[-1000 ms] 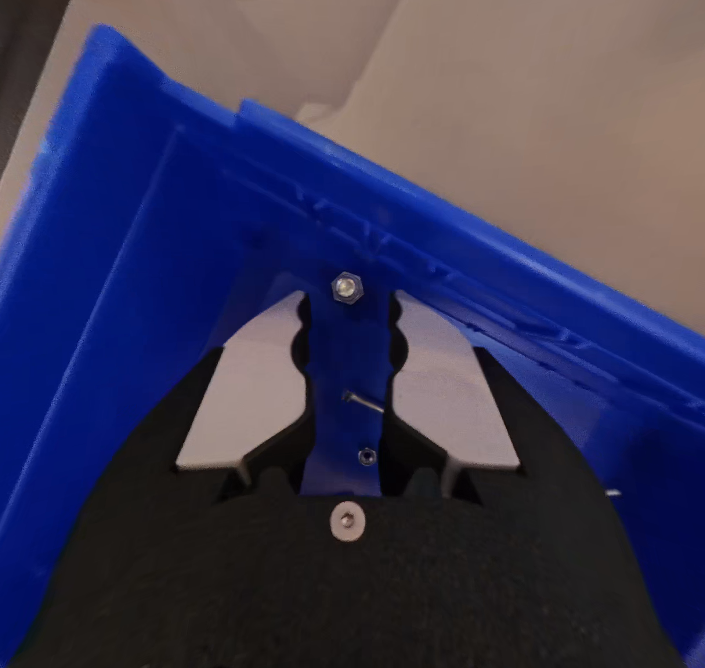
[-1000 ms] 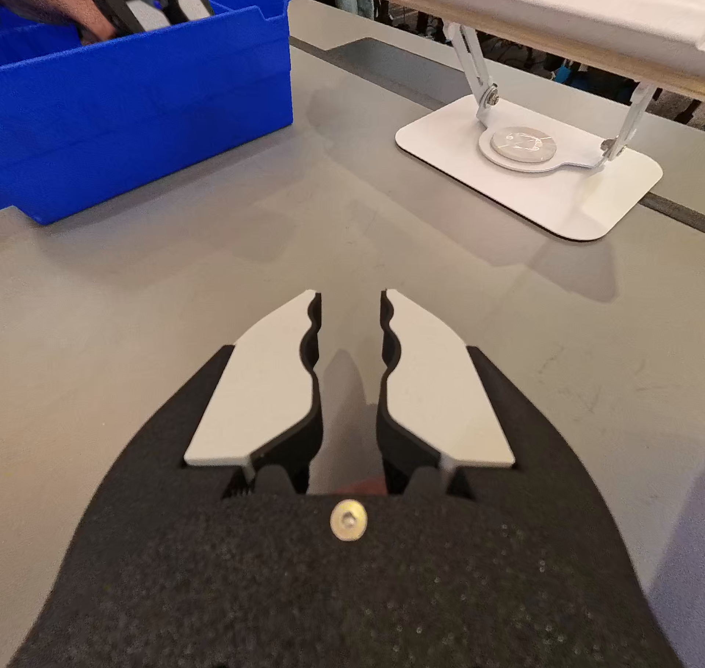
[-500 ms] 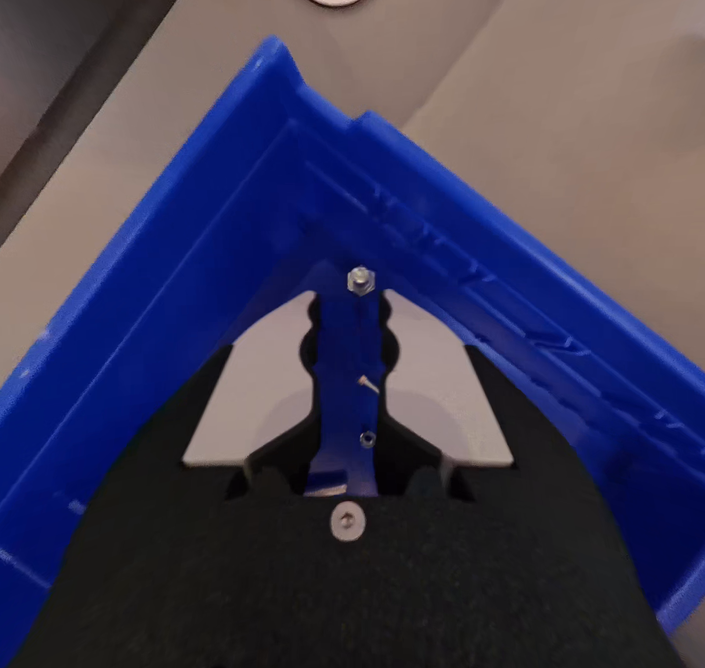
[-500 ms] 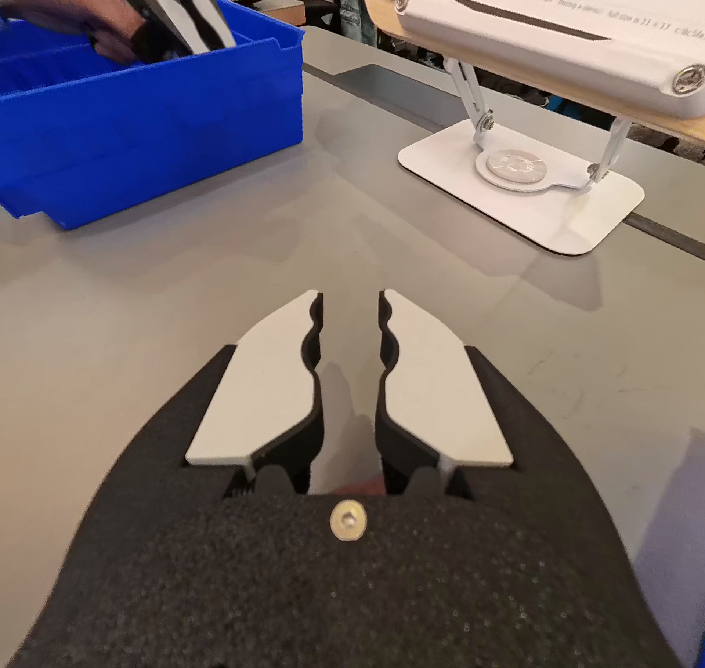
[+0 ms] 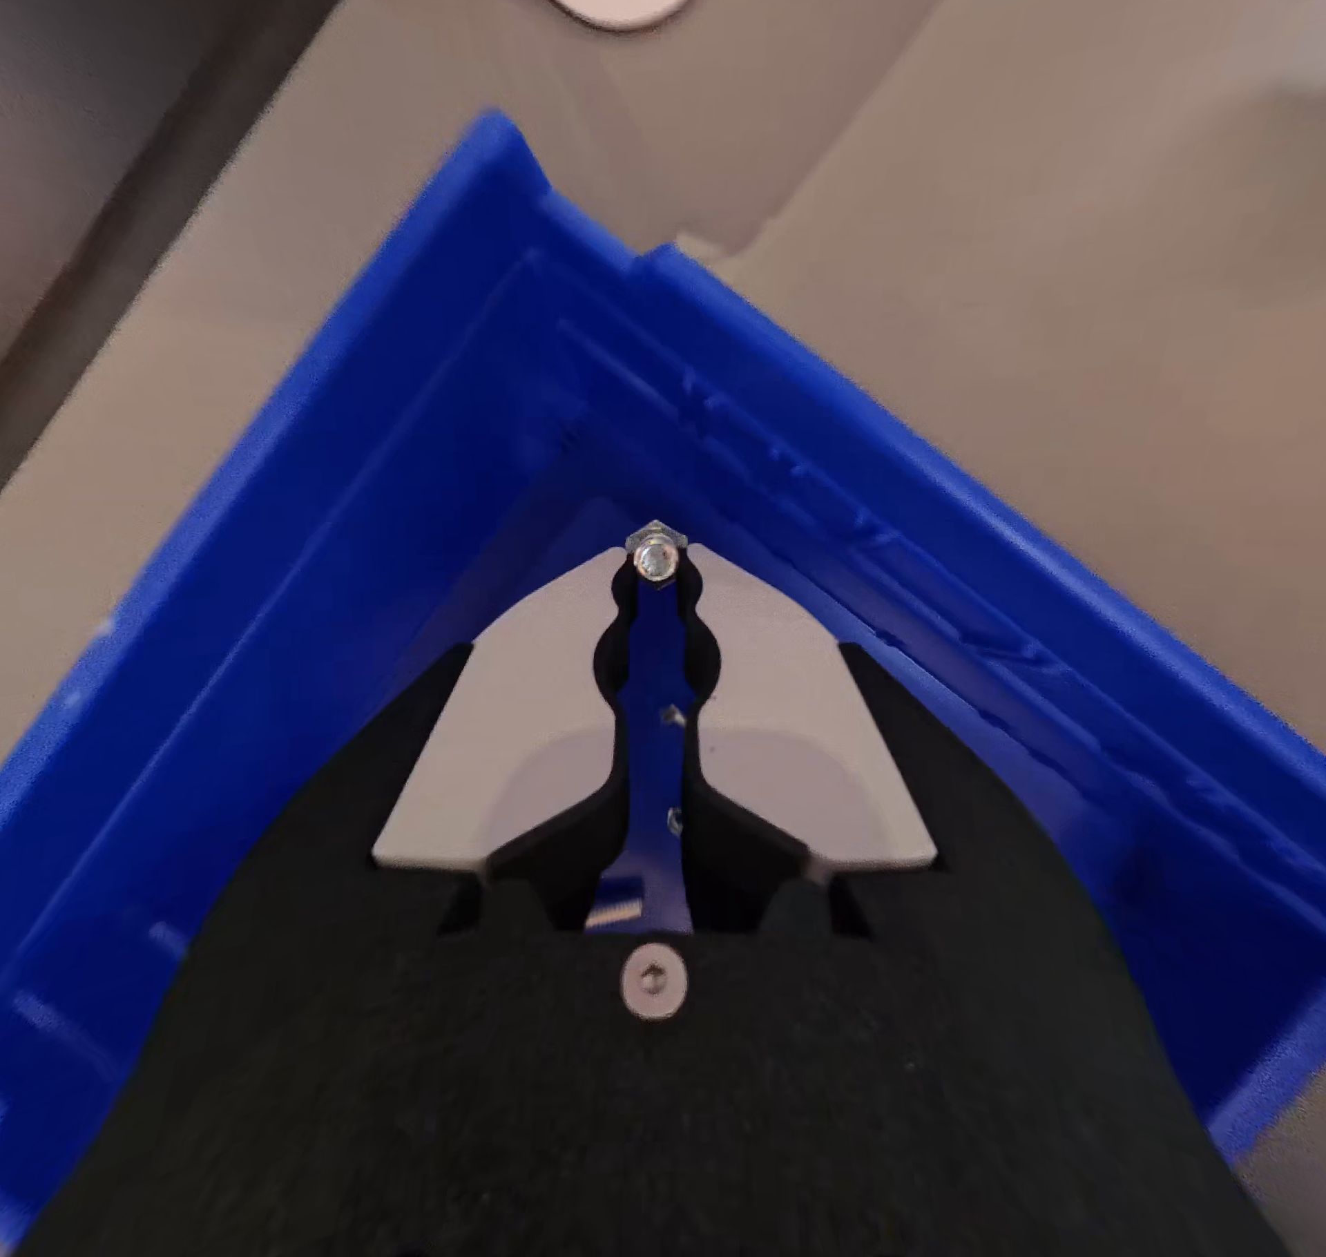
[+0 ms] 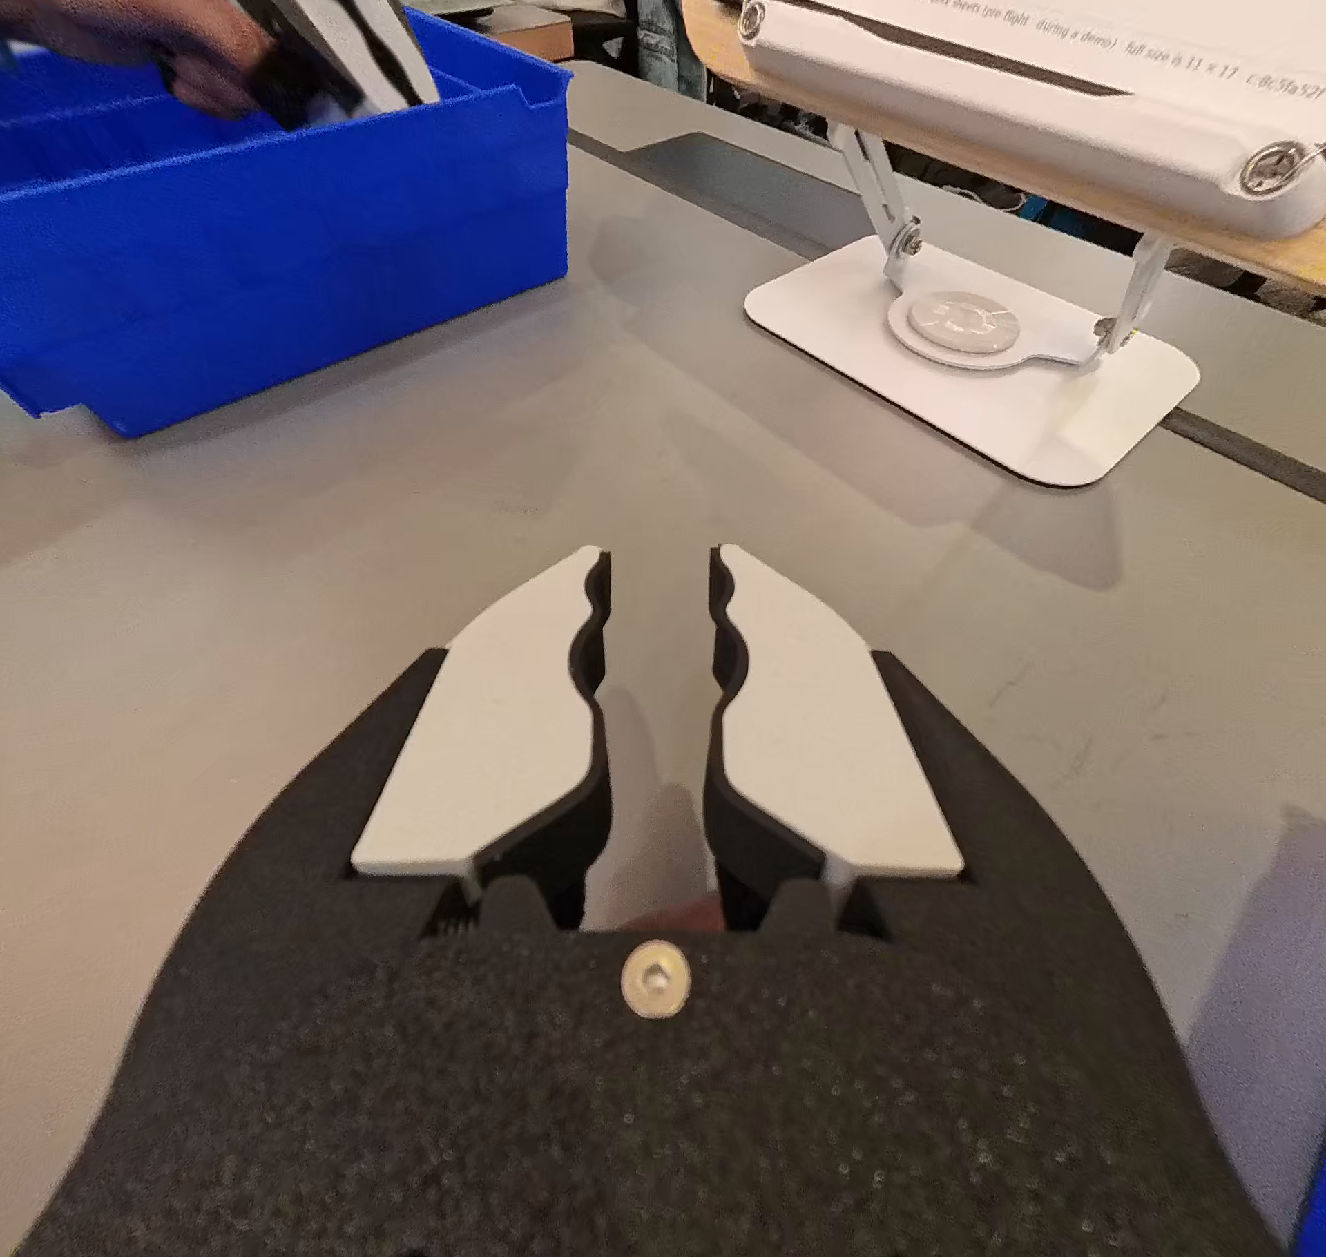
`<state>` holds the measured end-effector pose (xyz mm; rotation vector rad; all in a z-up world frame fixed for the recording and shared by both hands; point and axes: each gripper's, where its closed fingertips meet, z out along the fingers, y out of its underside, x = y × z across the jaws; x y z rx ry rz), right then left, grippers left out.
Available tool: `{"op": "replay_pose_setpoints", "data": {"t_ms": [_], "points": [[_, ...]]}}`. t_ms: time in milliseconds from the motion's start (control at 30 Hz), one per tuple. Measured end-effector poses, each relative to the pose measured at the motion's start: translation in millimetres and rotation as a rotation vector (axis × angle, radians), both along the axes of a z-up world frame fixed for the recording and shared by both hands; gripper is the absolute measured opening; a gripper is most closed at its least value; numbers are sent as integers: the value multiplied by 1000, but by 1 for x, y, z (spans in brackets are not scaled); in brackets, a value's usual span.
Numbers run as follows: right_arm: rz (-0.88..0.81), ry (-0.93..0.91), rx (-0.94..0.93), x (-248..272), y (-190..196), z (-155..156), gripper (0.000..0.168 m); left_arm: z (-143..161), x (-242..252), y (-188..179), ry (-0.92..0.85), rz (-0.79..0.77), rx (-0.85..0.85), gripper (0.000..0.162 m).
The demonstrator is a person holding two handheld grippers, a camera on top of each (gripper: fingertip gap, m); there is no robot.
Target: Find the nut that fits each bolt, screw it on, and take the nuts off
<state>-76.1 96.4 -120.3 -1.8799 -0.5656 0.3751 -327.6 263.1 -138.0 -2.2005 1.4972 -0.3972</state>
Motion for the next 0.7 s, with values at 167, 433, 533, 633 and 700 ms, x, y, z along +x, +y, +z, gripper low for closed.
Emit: {"op": "replay_pose_setpoints", "data": {"t_ms": [167, 433, 533, 633, 700], "points": [[15, 19, -3, -3, -1, 1, 26, 77, 19, -39, -234, -49, 21, 10], [14, 67, -11, 0, -1, 5, 25, 85, 104, -118, -240, -140, -2, 10], [8, 96, -13, 5, 0, 9, 25, 59, 138, -129, -162, -109, -41, 10], [-4, 108, -23, 12, 1, 9, 25, 26, 162, -134, -28, -105, -33, 10], [-23, 117, -25, 18, 2, 10, 25, 4, 178, -139, 29, -105, -62, 10]]}}
